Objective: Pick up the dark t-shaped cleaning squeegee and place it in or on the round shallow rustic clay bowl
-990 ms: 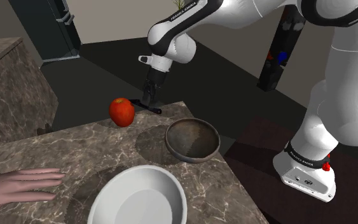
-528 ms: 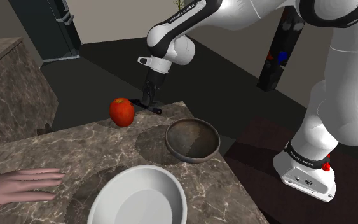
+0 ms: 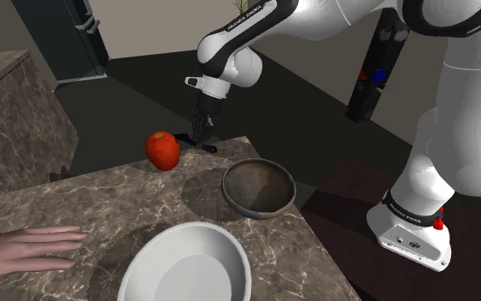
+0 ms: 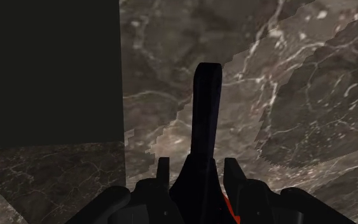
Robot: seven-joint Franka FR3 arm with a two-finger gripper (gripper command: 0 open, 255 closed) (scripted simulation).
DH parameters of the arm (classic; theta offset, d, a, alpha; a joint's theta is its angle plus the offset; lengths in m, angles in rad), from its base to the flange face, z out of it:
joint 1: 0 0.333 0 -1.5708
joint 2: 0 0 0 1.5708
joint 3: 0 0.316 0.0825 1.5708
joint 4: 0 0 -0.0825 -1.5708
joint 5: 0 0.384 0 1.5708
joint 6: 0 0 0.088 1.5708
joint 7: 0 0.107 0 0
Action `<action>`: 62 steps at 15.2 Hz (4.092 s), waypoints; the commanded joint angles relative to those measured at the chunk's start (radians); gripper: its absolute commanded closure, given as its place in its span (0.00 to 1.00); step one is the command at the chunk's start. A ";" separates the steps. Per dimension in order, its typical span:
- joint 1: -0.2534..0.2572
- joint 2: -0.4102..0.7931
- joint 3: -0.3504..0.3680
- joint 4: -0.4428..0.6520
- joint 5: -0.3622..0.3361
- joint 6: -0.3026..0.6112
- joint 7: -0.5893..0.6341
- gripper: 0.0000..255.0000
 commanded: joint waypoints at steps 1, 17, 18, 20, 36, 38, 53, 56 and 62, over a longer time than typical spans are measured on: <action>0.000 0.000 0.000 0.000 0.000 0.000 0.000 1.00; 0.006 -0.089 -0.021 0.060 -0.081 -0.122 0.109 1.00; 0.006 -0.094 -0.023 0.066 -0.086 -0.131 0.117 1.00; 0.007 -0.104 -0.025 0.079 -0.096 -0.150 0.131 1.00; 0.004 -0.155 -0.037 0.210 -0.157 -0.307 0.236 1.00; 0.021 -0.233 -0.029 0.110 -0.166 -0.273 0.248 1.00; 0.098 -0.773 0.109 -0.460 -0.197 -0.139 0.431 1.00; 0.111 -0.877 0.148 -0.544 -0.190 -0.138 0.482 1.00; 0.122 -0.858 0.150 -0.607 -0.160 -0.062 0.441 1.00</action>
